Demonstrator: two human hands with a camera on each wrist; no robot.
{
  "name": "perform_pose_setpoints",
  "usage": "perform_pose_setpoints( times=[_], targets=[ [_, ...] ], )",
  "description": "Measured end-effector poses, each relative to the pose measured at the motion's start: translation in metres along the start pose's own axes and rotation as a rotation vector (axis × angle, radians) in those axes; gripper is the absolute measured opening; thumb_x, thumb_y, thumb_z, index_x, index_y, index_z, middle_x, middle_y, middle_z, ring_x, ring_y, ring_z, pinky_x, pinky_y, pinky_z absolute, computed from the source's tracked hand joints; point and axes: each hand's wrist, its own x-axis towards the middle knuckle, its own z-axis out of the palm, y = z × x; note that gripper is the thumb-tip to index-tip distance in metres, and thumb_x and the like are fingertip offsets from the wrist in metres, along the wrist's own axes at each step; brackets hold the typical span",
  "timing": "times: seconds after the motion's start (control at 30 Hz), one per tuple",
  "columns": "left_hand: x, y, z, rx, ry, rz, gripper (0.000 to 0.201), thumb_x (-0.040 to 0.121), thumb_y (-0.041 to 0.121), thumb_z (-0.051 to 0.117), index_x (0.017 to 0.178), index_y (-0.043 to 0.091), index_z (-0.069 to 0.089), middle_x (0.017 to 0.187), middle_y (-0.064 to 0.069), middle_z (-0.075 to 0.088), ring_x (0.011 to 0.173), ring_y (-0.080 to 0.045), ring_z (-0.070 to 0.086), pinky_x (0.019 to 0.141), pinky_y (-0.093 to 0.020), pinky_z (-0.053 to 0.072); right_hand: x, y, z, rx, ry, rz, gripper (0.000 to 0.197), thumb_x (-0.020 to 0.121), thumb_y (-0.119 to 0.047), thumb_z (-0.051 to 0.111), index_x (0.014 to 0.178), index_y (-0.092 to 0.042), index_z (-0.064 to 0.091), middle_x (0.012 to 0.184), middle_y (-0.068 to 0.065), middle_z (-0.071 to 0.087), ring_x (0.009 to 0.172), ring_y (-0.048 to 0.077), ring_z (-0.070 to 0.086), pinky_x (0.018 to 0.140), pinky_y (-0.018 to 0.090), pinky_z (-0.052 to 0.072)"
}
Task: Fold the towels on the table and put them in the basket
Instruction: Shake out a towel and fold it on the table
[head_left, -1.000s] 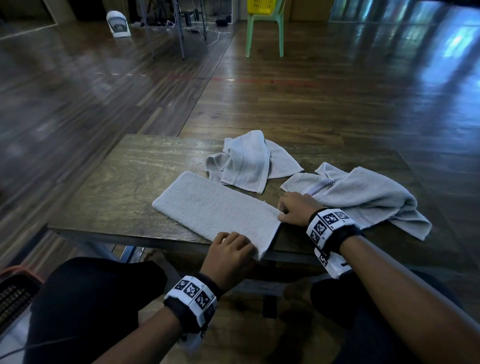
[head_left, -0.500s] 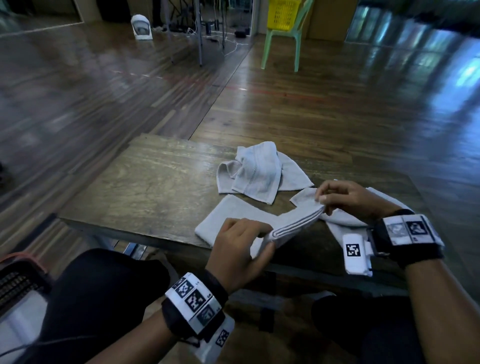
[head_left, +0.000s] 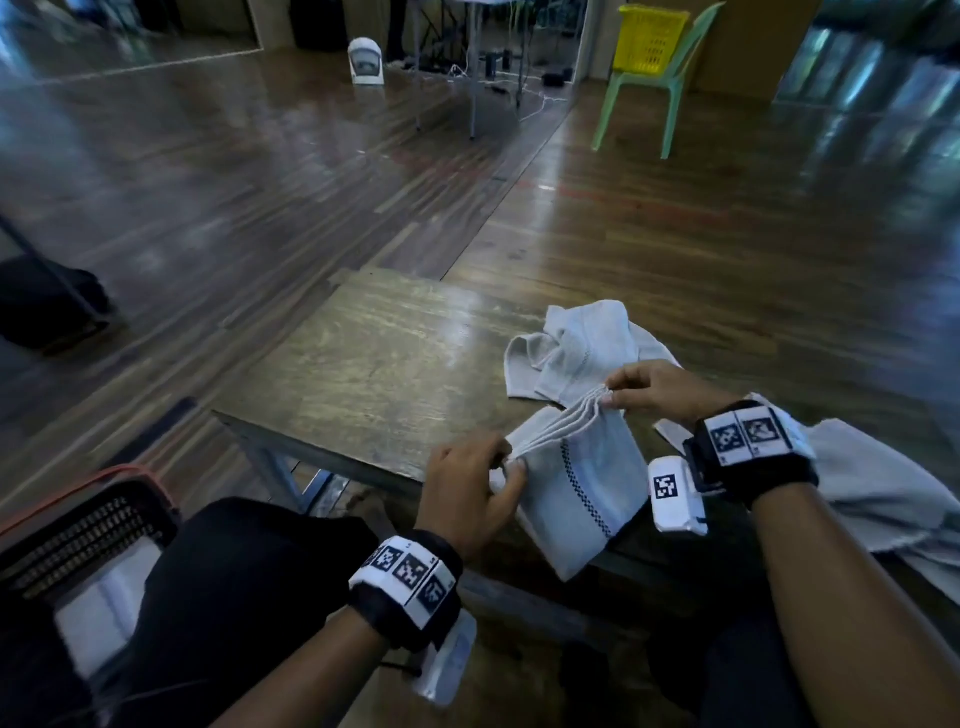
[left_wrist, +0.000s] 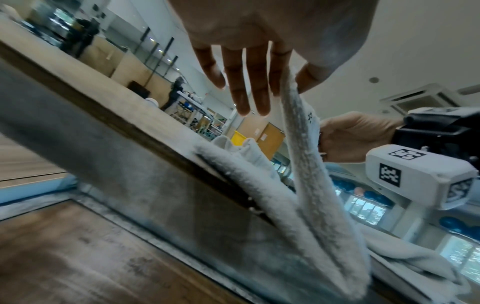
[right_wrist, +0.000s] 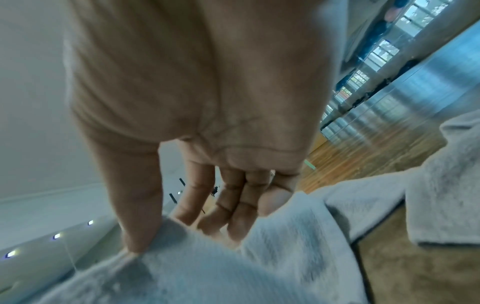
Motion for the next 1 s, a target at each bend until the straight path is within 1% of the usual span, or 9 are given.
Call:
perform_pose_setpoints(
  times=[0.07,0.2,0.27,0.33,0.43,0.7,0.77,0.87,1.0],
  targets=[
    [0.002,-0.013,0.002,0.049,-0.036,-0.055,0.027,0.083,0.048,0.037,0.08,0.025,0.05,0.074,0.012,0.053,0.074,-0.015,0.055,0.076,-0.03,0.035,0.017,-0.002,0.011,-0.099,-0.001,0.006,0.011,0.084,-0.015,0.067,0.093,-0.009,0.066,0.084,-0.003,0.064,0.076,0.002,0.056,0.066,0.008,0.042],
    [0.006,-0.034,0.008,0.16,-0.122,-0.154,0.046,0.079,0.055,0.022,0.086,0.023,0.056,0.087,0.004,0.061,0.088,-0.022,0.057,0.08,-0.034,0.038,0.042,0.003,0.033,-0.145,0.022,0.056,0.015,0.086,-0.019,0.065,0.097,-0.01,0.065,0.094,0.002,0.063,0.093,0.012,0.056,0.081,0.022,0.039],
    [0.007,-0.042,0.012,0.193,-0.164,-0.195,0.048,0.079,0.055,0.02,0.089,0.024,0.056,0.092,0.004,0.061,0.093,-0.022,0.056,0.082,-0.034,0.037,0.05,0.004,0.041,-0.194,0.043,0.069,0.019,0.087,-0.02,0.063,0.102,-0.008,0.064,0.096,0.002,0.061,0.094,0.012,0.054,0.081,0.022,0.038],
    [0.009,-0.048,0.015,0.207,-0.193,-0.233,0.038,0.086,0.052,0.029,0.09,0.024,0.055,0.094,0.004,0.061,0.095,-0.021,0.055,0.084,-0.034,0.035,0.054,0.005,0.048,-0.23,0.042,0.082,0.02,0.089,-0.02,0.061,0.103,-0.006,0.064,0.095,0.002,0.06,0.093,0.013,0.053,0.075,0.021,0.038],
    [0.013,-0.05,0.019,0.211,-0.199,-0.261,0.025,0.09,0.044,0.043,0.089,0.022,0.055,0.095,0.002,0.062,0.097,-0.022,0.053,0.084,-0.035,0.034,0.062,0.009,0.055,-0.282,0.058,0.111,0.02,0.09,-0.02,0.059,0.103,-0.006,0.064,0.094,0.003,0.059,0.092,0.015,0.053,0.078,0.025,0.037],
    [0.018,-0.05,0.021,0.214,-0.185,-0.265,0.022,0.09,0.04,0.044,0.09,0.021,0.055,0.097,0.002,0.062,0.1,-0.023,0.051,0.084,-0.036,0.033,0.071,0.018,0.061,-0.406,0.112,0.181,0.02,0.088,-0.022,0.061,0.101,-0.007,0.063,0.086,0.001,0.056,0.092,0.021,0.054,0.079,0.028,0.039],
    [0.018,-0.049,0.021,0.211,-0.177,-0.28,0.023,0.09,0.041,0.045,0.095,0.021,0.055,0.099,0.001,0.062,0.101,-0.023,0.051,0.086,-0.037,0.033,0.068,0.021,0.063,-0.43,0.129,0.203,0.021,0.088,-0.024,0.06,0.104,-0.01,0.061,0.092,0.003,0.056,0.096,0.022,0.055,0.08,0.028,0.04],
    [0.018,-0.049,0.024,0.19,-0.174,-0.291,0.027,0.09,0.043,0.046,0.107,0.024,0.054,0.105,0.002,0.062,0.105,-0.023,0.051,0.091,-0.037,0.033,0.062,0.023,0.065,-0.417,0.105,0.172,0.027,0.091,-0.023,0.056,0.118,-0.019,0.058,0.107,0.008,0.059,0.102,0.024,0.057,0.084,0.029,0.041],
    [0.02,-0.049,0.029,0.228,-0.2,-0.223,0.027,0.092,0.043,0.044,0.106,0.025,0.058,0.112,0.005,0.059,0.11,-0.021,0.048,0.089,-0.037,0.034,0.056,0.019,0.061,-0.483,0.041,0.119,0.028,0.094,-0.019,0.051,0.12,-0.021,0.06,0.118,0.009,0.06,0.108,0.024,0.056,0.09,0.03,0.042]
  ],
)
